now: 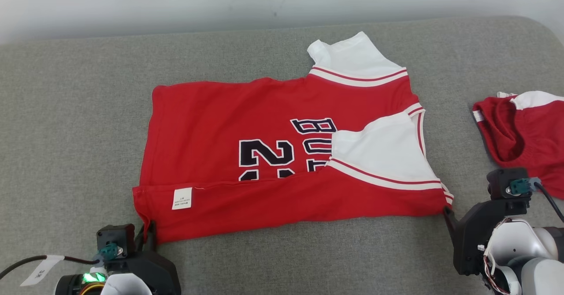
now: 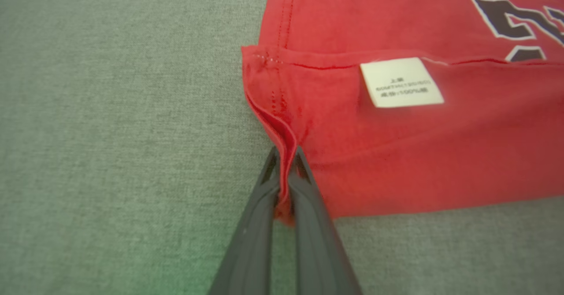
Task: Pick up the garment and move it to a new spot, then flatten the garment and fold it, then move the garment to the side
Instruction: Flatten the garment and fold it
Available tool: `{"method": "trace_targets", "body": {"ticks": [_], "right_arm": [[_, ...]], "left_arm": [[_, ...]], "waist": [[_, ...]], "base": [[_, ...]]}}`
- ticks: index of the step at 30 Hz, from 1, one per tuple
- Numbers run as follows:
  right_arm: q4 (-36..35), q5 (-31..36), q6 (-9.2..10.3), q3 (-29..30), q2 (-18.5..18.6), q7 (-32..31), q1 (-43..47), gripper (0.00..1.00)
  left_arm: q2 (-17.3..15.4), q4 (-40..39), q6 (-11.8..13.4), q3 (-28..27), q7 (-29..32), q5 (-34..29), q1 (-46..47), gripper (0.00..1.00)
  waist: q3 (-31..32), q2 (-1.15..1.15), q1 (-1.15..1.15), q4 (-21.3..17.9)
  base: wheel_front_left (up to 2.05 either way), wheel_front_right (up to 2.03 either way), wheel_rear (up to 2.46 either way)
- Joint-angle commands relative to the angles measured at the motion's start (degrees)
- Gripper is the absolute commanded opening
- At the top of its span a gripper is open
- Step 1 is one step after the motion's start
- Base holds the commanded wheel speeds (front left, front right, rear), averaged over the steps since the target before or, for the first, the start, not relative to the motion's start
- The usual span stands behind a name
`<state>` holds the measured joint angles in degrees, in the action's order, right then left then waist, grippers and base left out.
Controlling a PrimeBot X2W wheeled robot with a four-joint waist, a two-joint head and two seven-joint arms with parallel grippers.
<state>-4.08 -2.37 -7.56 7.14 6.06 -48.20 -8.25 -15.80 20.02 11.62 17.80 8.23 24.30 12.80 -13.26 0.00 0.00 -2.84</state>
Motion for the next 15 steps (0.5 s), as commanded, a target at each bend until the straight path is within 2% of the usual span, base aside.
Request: {"method": "trace_targets", "body": {"ticks": [1, 15], "right_arm": [[1.2, 0.2, 0.15, 0.4, -0.5, 0.7, -1.0, 1.00], [9.0, 3.7, 0.15, 1.8, -2.3, 4.3, -5.4, 1.00]], "left_arm": [[-0.2, 1.7, 0.1, 0.0, 0.5, 0.5, -0.7, 0.00], [-0.1, 1.8, 0.0, 0.6, -1.0, 0.8, 0.0, 0.00]], "waist": [[-0.1, 0.00, 0.00, 0.1], [-0.8, 0.00, 0.00, 1.1]], "base": [[0.00, 0.00, 0.00], [0.00, 0.00, 0.00]]}}
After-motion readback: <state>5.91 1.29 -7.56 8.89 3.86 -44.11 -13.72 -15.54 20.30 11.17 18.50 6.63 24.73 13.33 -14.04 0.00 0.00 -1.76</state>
